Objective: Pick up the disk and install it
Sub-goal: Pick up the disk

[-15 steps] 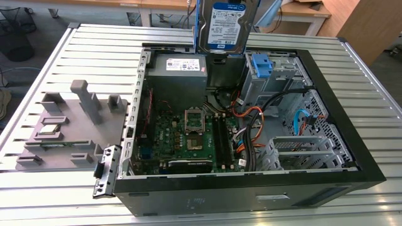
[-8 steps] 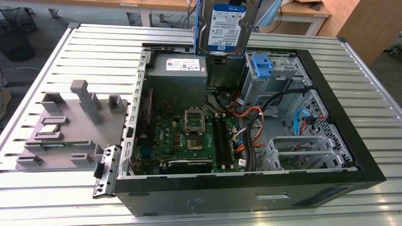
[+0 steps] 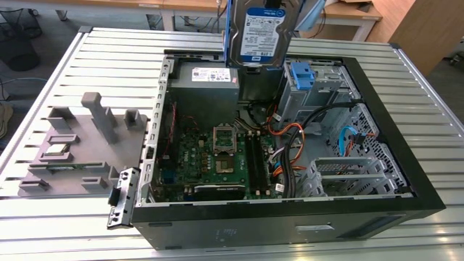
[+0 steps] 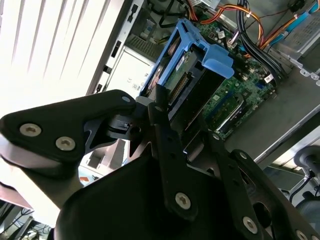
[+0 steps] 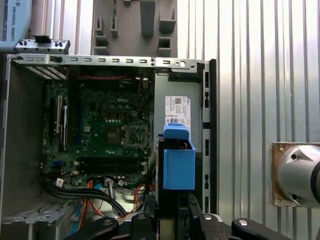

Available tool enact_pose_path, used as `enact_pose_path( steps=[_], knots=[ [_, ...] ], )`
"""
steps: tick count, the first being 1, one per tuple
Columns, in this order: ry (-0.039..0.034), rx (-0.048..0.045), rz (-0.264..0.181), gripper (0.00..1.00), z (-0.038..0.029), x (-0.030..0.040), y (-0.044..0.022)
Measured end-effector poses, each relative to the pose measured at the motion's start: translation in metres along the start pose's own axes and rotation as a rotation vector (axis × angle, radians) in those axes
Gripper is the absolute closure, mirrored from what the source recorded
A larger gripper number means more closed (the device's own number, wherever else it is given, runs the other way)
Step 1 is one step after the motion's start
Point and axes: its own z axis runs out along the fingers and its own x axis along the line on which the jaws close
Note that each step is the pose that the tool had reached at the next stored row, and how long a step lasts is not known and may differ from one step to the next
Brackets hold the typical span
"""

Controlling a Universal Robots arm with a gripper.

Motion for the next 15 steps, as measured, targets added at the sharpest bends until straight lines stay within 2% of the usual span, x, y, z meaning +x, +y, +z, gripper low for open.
enact_pose_path(
  steps=[15],
  knots=[
    [0.0024, 0.0004, 0.005, 0.65, -0.0011, 0.0231, 0.0]
  ],
)
